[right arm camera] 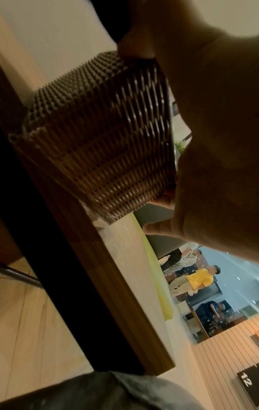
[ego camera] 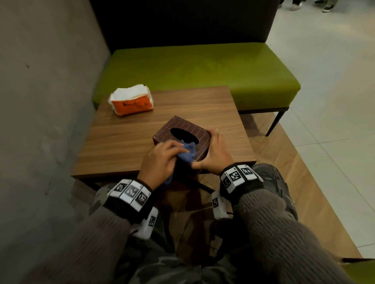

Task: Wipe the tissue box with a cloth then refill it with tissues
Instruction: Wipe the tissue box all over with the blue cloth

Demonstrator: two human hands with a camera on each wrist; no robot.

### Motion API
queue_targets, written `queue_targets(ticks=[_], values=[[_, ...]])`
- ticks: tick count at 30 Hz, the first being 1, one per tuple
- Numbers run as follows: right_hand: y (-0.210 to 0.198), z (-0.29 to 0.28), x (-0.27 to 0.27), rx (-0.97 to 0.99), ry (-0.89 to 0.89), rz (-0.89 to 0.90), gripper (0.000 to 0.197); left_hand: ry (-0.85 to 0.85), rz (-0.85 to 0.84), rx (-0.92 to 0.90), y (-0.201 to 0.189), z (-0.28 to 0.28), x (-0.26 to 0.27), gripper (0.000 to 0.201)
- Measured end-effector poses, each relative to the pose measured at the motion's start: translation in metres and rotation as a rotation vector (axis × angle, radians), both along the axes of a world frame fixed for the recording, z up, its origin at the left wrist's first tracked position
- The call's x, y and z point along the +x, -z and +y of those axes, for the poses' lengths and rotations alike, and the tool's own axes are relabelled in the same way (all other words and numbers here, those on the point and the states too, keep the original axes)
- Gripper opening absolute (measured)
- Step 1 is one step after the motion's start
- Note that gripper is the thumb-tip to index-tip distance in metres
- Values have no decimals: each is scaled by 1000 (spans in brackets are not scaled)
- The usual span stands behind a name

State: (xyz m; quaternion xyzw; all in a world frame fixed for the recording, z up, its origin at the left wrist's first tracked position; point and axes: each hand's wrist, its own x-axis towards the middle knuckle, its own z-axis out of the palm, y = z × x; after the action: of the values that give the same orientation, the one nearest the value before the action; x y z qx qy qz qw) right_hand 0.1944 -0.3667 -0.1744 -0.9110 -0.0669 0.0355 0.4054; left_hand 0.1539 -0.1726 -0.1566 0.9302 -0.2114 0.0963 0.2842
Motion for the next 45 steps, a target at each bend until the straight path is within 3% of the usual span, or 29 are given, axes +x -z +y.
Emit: queue_targets(ticks=[3,6,8,13,15,19,21,26,28,33,40,45], values=[[-1,-2,3,-29,-33,18,124,41,36,-26,0,12,2,39],[1,-2,7,-43,-23,-6,120,-289,72,-76,-4,28,31,40],[2,-1,6,-39,-6,-5,120,-375,85,-51,-5,21,34,39],[1,-4,5,-39,-50,5,125,-103,31,-53,5,-20,-13,40],[0,-7,6,-46,-72,8,121,-92,23,-47,7,-11,-10,41],[-2,-6,7,-57,-68,15,119,-414,78,-6,2,20,34,35],[-1,-4,6,-56,-52,11,119,-488,76,27,-1,18,36,34],[-5,-5,5,-97,-71,-4,119,-143,-50,92,3,-24,-16,38],[-8,-7,5,-118,-86,17,119,-89,-86,109,4,-15,-17,40],[-11,-6,6,-153,-93,58,119,-408,-10,36,5,31,12,41],[-18,-11,13,-183,-136,122,123,-291,-89,-5,14,20,-17,40],[-25,-13,20,-176,-184,163,122,-379,-8,-5,3,31,9,38]])
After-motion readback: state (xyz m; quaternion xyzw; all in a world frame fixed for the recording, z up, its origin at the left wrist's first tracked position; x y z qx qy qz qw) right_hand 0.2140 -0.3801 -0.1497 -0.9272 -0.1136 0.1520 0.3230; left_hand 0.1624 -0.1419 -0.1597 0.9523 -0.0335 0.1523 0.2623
